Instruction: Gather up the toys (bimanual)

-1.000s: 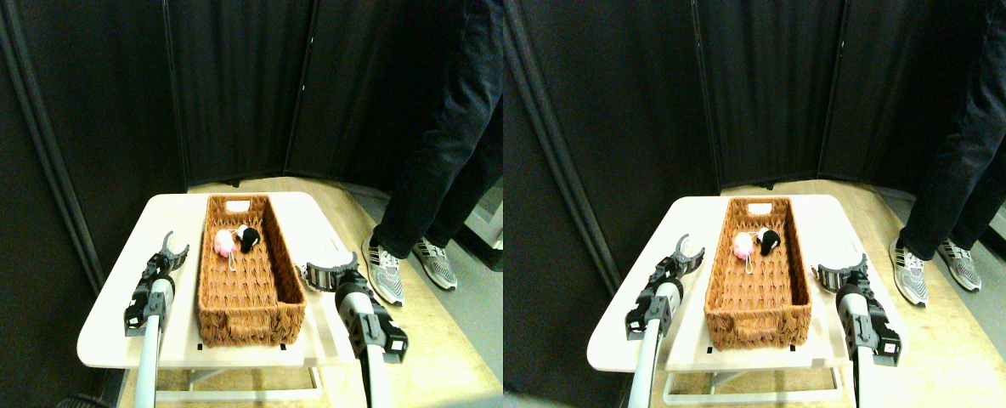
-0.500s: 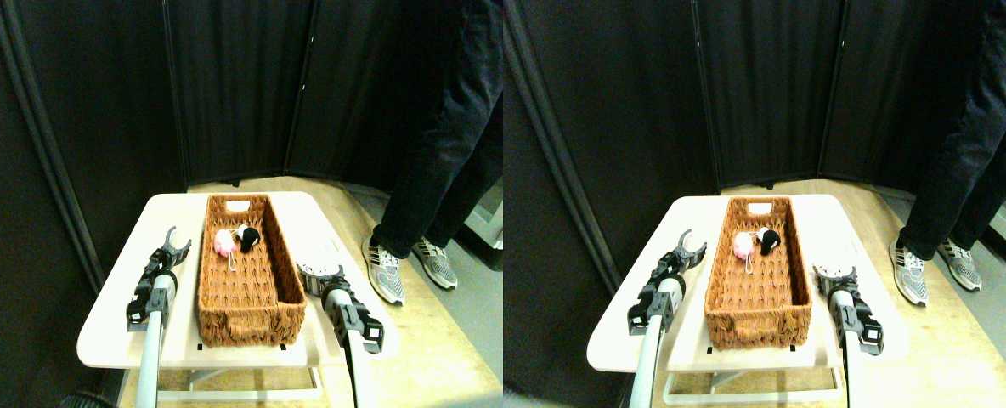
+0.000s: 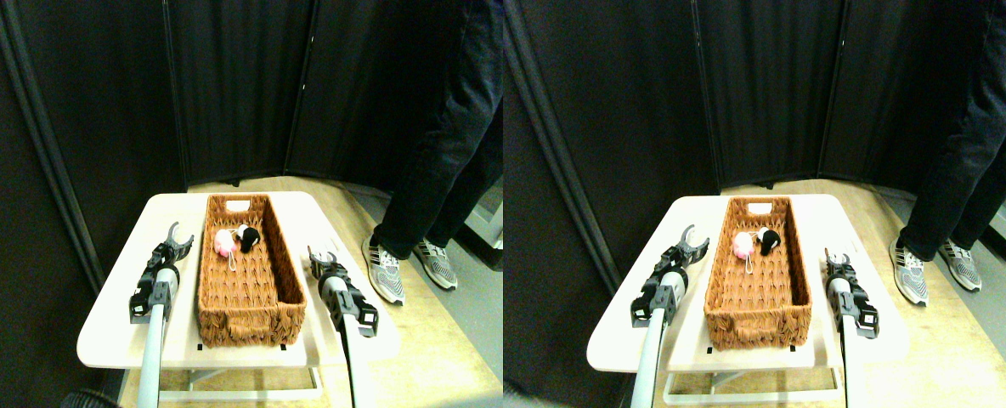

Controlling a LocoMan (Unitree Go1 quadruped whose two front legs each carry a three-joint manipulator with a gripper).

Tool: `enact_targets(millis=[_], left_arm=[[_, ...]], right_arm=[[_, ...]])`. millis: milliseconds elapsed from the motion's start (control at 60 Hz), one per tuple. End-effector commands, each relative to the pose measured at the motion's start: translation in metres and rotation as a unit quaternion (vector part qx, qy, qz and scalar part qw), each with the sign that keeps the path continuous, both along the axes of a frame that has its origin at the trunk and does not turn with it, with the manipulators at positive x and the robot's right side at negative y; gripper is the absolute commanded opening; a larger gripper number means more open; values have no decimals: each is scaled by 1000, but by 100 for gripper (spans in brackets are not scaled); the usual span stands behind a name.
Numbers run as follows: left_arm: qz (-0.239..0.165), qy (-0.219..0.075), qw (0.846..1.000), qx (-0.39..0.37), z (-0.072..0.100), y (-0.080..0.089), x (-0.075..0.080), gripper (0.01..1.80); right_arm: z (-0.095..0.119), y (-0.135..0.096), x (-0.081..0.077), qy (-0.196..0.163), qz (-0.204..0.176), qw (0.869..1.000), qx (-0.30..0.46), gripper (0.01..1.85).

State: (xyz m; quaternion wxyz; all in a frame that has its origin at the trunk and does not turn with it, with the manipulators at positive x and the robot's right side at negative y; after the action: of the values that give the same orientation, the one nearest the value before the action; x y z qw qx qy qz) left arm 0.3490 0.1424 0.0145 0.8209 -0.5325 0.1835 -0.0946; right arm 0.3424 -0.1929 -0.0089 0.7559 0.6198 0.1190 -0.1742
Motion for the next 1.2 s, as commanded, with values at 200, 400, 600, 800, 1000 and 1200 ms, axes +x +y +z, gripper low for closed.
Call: enact_targets(millis=[200, 400, 600, 800, 1000, 1200], left_arm=[[10, -18, 1000, 15, 1, 8, 6, 28], [10, -20, 1000, 20, 3, 16, 2, 27], [5, -39, 999, 37, 7, 23, 0, 27], [8, -47, 998, 41, 8, 26, -2, 24], [12, -50, 998, 43, 12, 25, -7, 22], [11, -55, 997, 47, 13, 29, -9, 21]], right_arm=[[51, 22, 21, -70, 32, 996, -42, 1], [81, 48, 32, -97, 77, 991, -56, 1], [98, 75, 41, -108, 124, 984, -67, 1], [107, 100, 39, -108, 150, 981, -52, 1], [117, 129, 35, -134, 185, 972, -47, 1], [109, 150, 30, -149, 220, 962, -59, 2]])
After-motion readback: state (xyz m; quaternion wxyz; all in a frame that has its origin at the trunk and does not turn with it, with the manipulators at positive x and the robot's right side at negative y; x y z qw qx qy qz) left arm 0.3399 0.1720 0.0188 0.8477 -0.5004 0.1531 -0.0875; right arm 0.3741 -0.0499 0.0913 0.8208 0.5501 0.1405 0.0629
